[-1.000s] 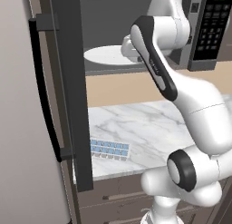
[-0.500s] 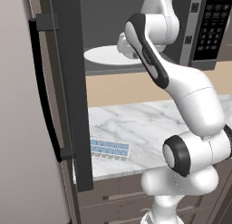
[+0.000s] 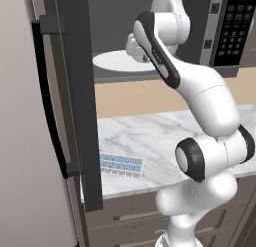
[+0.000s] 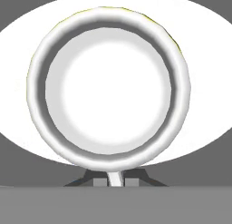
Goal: Pick the mug from the counter and place it inside the microwave. Then close the microwave.
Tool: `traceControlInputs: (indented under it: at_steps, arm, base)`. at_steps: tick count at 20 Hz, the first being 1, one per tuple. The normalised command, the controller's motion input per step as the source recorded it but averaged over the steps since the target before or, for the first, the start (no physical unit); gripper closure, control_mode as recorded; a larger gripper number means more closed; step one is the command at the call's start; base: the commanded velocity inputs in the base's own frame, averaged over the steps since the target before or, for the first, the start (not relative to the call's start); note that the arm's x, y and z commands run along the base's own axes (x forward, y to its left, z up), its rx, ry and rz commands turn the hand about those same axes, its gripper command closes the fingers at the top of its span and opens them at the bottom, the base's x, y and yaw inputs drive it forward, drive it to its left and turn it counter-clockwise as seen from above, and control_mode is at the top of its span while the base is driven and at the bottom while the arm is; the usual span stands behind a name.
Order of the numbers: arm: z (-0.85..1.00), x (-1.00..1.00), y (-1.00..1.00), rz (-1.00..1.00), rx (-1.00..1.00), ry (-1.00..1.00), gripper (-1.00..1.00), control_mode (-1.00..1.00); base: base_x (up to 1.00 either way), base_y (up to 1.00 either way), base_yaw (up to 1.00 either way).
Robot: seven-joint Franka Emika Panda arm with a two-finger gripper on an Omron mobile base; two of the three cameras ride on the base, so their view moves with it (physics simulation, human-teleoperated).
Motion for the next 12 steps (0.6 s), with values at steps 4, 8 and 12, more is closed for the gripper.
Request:
traceControlInputs:
  at_steps: [4, 8, 12]
  arm:
    - [-0.02, 0.18, 0.00, 0.00, 0.00, 0.02, 1.00, -1.00]
    - [-0.14, 0.19, 0.00, 0.00, 0.00, 0.00, 1.00, -1.00]
    - [-0.22, 0.15, 0.00, 0.00, 0.00, 0.01, 1.00, -1.00]
  base:
    - [0.00, 0.00, 0.00]
    - [0.00, 0.00, 0.00]
    - [0.00, 0.00, 0.00]
